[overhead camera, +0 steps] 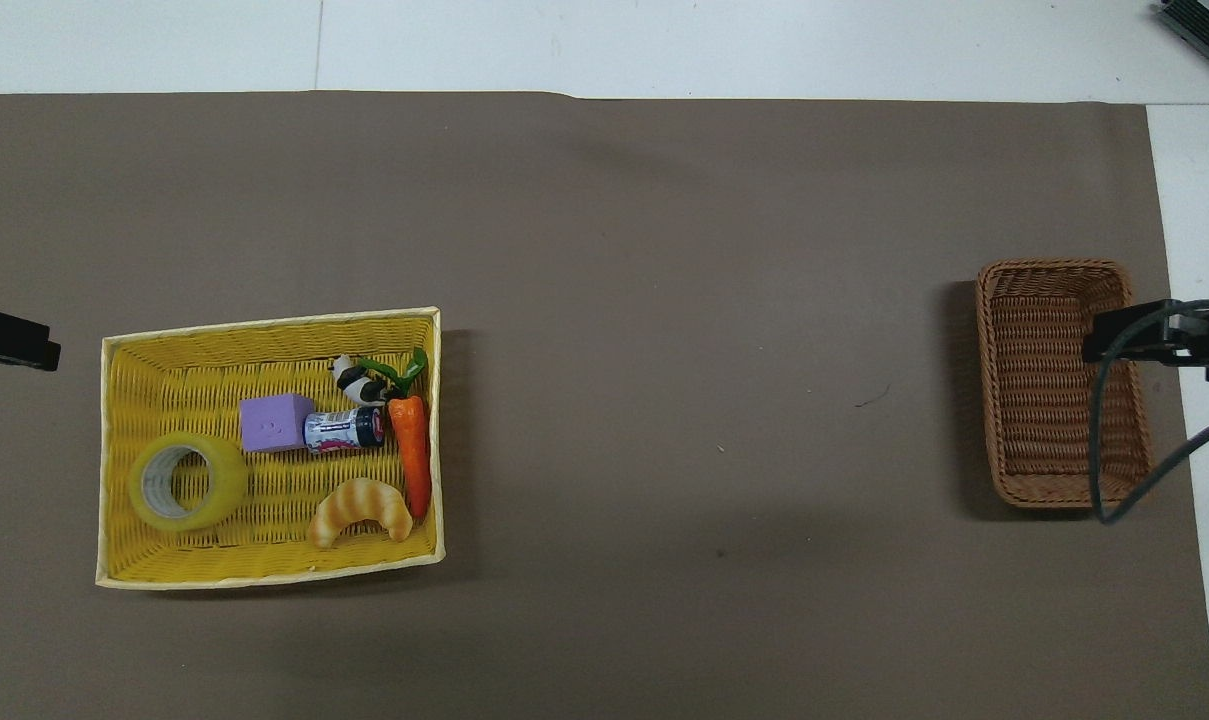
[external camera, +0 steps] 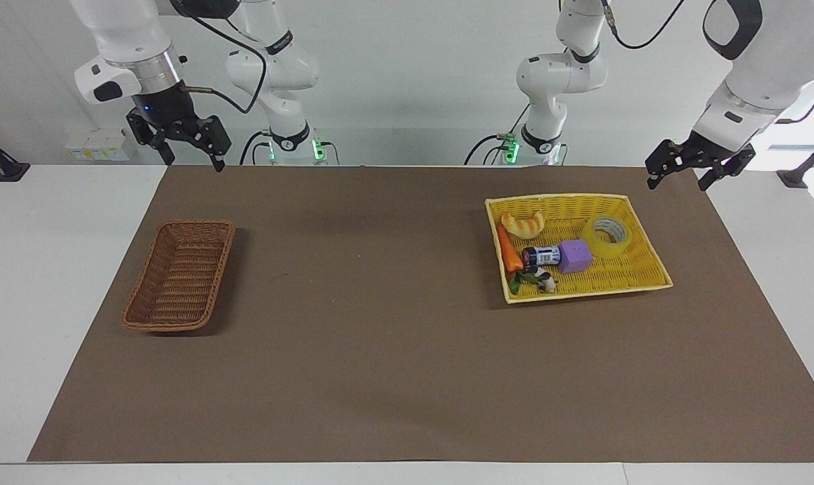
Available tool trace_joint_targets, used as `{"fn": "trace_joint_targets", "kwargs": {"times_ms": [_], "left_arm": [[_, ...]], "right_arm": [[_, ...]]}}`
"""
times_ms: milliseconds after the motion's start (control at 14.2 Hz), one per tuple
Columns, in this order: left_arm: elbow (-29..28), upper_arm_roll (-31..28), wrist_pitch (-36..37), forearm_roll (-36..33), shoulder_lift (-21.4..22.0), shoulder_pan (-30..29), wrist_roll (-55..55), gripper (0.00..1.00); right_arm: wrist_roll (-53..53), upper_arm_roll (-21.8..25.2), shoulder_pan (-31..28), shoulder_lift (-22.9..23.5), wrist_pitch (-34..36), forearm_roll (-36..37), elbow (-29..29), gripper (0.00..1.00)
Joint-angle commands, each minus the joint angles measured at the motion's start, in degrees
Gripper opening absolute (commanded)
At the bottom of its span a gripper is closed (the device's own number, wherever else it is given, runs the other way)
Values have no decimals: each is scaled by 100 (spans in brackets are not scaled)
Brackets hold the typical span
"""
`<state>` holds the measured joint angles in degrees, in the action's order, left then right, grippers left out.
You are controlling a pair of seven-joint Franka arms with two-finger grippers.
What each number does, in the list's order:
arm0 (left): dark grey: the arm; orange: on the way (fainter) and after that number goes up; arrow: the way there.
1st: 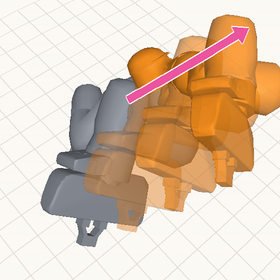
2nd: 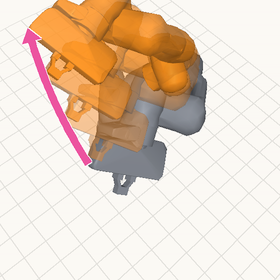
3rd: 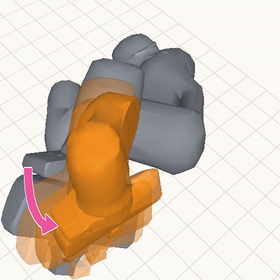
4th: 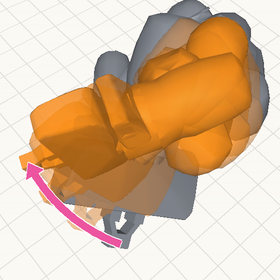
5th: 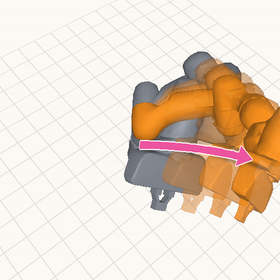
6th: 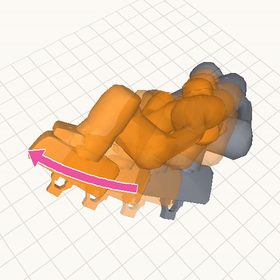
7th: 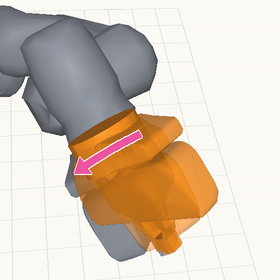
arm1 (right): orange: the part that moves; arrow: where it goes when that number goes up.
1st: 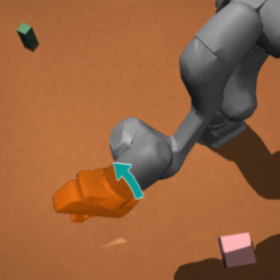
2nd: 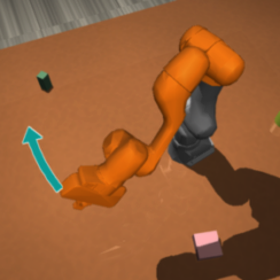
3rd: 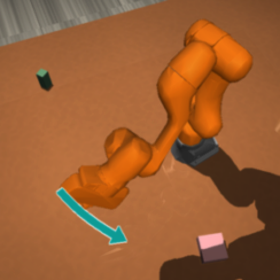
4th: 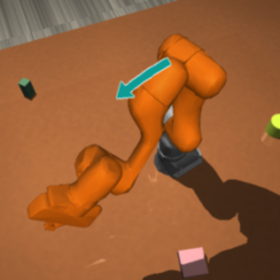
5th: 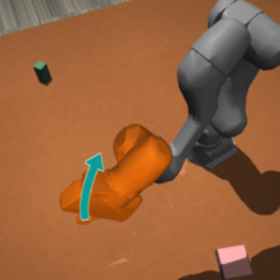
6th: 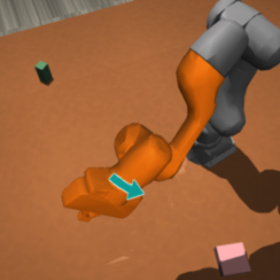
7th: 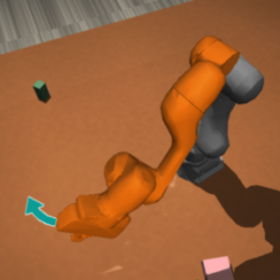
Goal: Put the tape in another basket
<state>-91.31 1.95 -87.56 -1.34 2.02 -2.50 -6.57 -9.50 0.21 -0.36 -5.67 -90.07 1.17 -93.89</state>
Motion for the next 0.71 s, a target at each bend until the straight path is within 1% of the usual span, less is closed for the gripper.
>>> {"fn": "trace_joint_targets", "kwargs": {"times_ms": [0,424,635], "left_arm": [[-247,-11,-156,-60,158,-13,-28,100],[-273,-19,-148,-60,176,-22,-90,100],[-334,-28,-147,-60,193,-31,-292,100]], "right_arm": [[62,-21,-52,-57,-2,-73,-24,100],[62,-21,-52,-48,7,-73,-24,100],[62,-21,-52,-57,-2,-73,-24,100]]}}
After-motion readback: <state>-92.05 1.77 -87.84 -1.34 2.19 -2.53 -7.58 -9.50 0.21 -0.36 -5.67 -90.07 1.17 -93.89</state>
